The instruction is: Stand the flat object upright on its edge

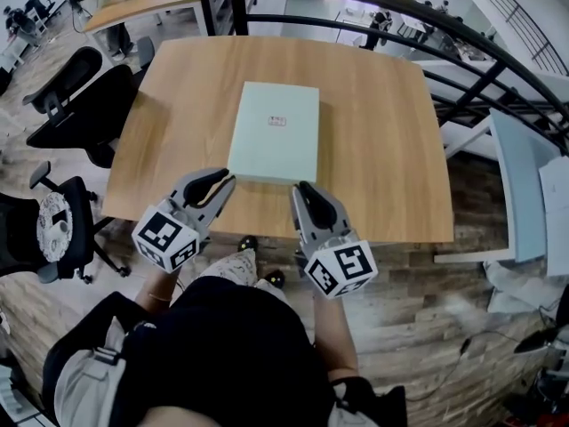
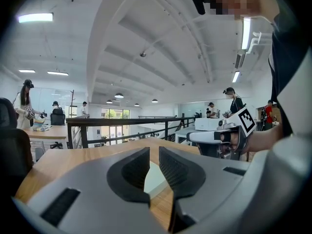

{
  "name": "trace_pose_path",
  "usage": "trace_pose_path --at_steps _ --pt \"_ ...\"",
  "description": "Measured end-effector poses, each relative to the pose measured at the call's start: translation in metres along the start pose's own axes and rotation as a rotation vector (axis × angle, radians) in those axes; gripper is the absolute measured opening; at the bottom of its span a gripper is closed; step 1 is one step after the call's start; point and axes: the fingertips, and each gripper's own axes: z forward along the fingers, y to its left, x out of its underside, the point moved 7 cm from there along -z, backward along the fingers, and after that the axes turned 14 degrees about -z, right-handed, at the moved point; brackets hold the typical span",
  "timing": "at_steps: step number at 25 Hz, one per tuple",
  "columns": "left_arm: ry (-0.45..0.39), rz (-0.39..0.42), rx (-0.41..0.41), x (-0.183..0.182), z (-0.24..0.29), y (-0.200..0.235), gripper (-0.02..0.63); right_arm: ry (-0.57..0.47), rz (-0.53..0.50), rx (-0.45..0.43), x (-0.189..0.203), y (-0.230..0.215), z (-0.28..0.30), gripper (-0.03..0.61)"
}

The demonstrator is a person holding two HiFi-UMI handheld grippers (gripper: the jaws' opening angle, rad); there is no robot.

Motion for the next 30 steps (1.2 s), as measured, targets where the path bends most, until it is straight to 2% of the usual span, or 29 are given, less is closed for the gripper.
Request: trace_pose_path --at_steps 6,9,17,30 --pt "-0.003 0.004 0.02 -0.007 0.025 0.013 0.052 0.016 -0.009 0.004 0.001 -0.017 0.018 0.042" --pt "-0.01 0.005 0.032 -0.016 0.045 0.021 0.052 0.024 -0.007 0.016 -0.003 -0.034 0.027 0.12" --pt "-0.015 -0.007 0.05 -0.033 0.091 0.049 0.052 0.031 -0.018 0.026 -0.011 -0.079 0.061 0.12" --pt "0.023 -0.063 -0.007 -0.033 0.141 0.111 0.06 0.119 -0.013 0.037 0.005 -0.138 0.118 0.144"
